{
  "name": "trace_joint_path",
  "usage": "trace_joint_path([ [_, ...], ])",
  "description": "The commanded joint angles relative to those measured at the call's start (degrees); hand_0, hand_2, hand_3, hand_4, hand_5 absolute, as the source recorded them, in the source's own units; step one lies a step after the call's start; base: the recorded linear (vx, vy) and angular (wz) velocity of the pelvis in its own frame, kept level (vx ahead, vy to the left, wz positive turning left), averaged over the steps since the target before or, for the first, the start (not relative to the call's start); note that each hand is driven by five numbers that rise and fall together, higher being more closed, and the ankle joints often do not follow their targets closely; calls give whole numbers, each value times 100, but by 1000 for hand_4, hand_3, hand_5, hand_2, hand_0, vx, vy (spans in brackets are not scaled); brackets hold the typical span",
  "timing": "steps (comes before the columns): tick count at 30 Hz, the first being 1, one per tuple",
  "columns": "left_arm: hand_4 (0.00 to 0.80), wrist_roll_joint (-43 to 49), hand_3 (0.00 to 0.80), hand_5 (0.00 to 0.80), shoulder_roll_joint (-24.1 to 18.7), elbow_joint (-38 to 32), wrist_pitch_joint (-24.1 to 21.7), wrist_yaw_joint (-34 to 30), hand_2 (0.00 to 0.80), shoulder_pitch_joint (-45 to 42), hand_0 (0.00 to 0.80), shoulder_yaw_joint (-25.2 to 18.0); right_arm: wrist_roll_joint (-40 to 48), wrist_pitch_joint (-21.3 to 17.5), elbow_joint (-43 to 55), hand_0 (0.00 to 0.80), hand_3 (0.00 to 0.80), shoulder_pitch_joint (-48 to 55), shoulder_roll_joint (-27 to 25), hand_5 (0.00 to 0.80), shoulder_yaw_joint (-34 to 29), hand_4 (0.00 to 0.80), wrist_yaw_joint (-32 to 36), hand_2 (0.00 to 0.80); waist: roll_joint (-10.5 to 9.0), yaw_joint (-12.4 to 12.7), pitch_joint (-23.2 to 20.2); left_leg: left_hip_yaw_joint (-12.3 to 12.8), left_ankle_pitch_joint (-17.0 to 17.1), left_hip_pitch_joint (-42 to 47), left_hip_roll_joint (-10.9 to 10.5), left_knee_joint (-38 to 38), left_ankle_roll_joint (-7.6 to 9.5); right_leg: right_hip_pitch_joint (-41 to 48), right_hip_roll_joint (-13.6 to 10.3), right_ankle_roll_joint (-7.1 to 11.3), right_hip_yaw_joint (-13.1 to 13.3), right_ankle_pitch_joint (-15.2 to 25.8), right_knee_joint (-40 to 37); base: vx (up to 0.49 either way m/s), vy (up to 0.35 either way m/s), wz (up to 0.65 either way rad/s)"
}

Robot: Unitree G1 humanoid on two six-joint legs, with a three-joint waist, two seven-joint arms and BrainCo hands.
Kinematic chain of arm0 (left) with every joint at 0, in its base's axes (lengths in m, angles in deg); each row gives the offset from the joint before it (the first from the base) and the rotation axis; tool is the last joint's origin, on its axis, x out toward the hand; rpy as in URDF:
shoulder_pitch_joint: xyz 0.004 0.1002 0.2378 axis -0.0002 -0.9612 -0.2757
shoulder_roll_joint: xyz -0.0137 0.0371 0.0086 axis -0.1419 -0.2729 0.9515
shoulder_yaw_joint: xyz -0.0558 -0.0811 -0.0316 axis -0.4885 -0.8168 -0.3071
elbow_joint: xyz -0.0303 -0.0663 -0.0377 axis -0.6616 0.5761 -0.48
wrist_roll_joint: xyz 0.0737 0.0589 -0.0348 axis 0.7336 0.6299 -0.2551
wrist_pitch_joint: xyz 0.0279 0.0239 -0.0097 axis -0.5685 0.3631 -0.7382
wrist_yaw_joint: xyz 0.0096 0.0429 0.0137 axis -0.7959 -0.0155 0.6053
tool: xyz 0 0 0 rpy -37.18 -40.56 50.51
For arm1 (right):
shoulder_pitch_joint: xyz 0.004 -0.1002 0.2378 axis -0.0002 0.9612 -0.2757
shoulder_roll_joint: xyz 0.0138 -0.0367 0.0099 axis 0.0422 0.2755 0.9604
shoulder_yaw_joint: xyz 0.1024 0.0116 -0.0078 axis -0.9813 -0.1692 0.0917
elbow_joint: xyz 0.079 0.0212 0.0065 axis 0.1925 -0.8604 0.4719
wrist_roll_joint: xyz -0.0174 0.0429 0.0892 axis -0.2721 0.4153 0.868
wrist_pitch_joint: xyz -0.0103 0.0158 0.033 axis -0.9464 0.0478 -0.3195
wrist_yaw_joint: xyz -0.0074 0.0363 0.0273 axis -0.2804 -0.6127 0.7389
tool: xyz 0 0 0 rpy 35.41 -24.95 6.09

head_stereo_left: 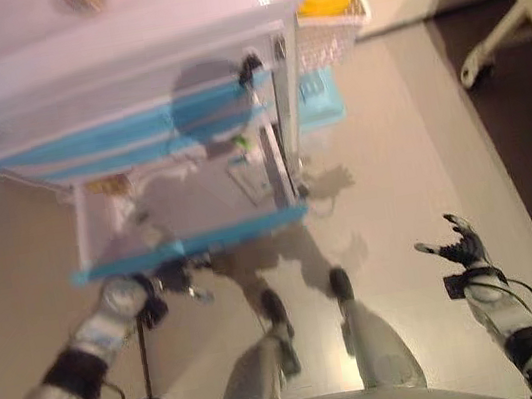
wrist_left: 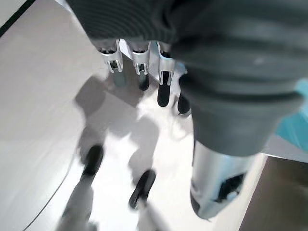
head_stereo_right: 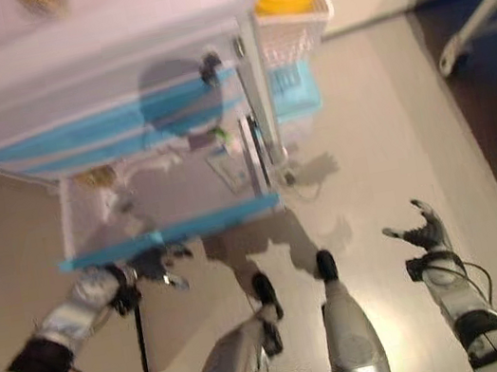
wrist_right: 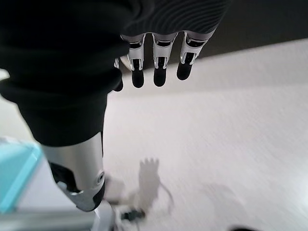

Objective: Open the drawer and pick up the medicine

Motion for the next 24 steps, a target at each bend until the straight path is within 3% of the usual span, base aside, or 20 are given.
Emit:
trace_joint_path([
  [1, 0, -523, 0, 0, -361, 192, 15, 436, 0, 797, 0, -556, 61, -224, 227, 0, 0, 27, -100, 0, 317, 0, -51, 0, -162, -196, 95, -260, -1095, -960, -142, 1798, 177, -485, -134, 125, -305, -168, 657, -44, 57, -15],
  [5, 0, -694, 0, 0, -639, 801, -54, 939, 0, 1680, 0, -624, 55, -147, 495, 0, 0, -45, -190, 0, 437, 0, 11, 0, -204, -347, 323, -253, -1226, -1631, -124, 2380, 227, -1222, 8, 55, -296, -266, 1256, -7, 117, -14],
  [6, 0, -789, 0, 0, -741, 1189, -183, 1403, 0, 2057, 0, -604, -45, -135, 563, 0, 0, -47, -237, 0, 474, 0, 50, 0, -176, -423, 395, -325, -1445, -1766, -113, 2604, 219, -1381, 77, 62, -267, -442, 1480, 81, 163, -22],
  [9, 0, -859, 0, 0, -924, 2439, -690, 2987, 0, 3404, 0, -487, -200, -128, 747, 0, 0, 14, -316, 0, 634, 0, 101, 0, -241, -631, 423, -384, -1537, -2147, -97, 2913, 272, -1828, 175, -5, -184, -492, 1735, 55, 148, -28],
  [11, 0, -689, 0, 0, -917, 3054, -923, 3686, 0, 4094, 0, -378, -151, -150, 748, 0, 0, 6, -308, 0, 758, 0, 84, 0, -294, -716, 414, -417, -1560, -2285, -89, 3012, 268, -1977, 241, -56, -129, -519, 1811, 25, 47, -11],
  [13, 0, -611, 0, 0, -837, 3241, -987, 4132, 0, 4396, 0, -332, -133, -185, 691, 0, 0, -41, -276, 0, 832, 0, 64, 0, -335, -727, 397, -438, -1553, -2360, -92, 3001, 243, -2077, 284, -85, -110, -532, 1819, -3, -12, -6],
  [17, 0, -456, 0, 0, -713, 3168, -1034, 4475, 0, 4397, 0, -352, -64, -263, 550, 0, 0, -133, -217, 0, 889, 0, 20, 0, -356, -691, 394, -451, -1500, -2345, -112, 2873, 201, -2107, 336, -114, -98, -520, 1779, -37, -29, -6],
  [21, 0, -584, 0, 0, -698, 2701, -1030, 4243, 0, 4000, 0, -518, -124, -244, 626, 0, 0, -78, -180, 0, 806, 0, 51, 0, -318, -640, 401, -445, -1441, -2203, -127, 2684, 163, -1983, 344, -115, -111, -537, 1724, -53, -22, -5],
  [22, 0, -642, 0, 0, -693, 2612, -1037, 4193, 0, 3918, 0, -560, -142, -243, 624, 0, 0, -81, -175, 0, 792, 0, 57, 0, -348, -644, 410, -383, -1254, -2235, -133, 2609, 184, -1997, 314, -149, -124, -367, 1629, -125, -44, 2],
  [24, 0, -881, 0, 0, -649, 2314, -1075, 3900, 0, 3580, 0, -687, -192, -243, 582, 0, 0, -63, -130, 0, 758, 0, 70, 0, -316, -579, 405, -406, -1198, -2109, -152, 2451, 160, -1856, 292, -142, -153, -367, 1552, -77, -42, 8],
])
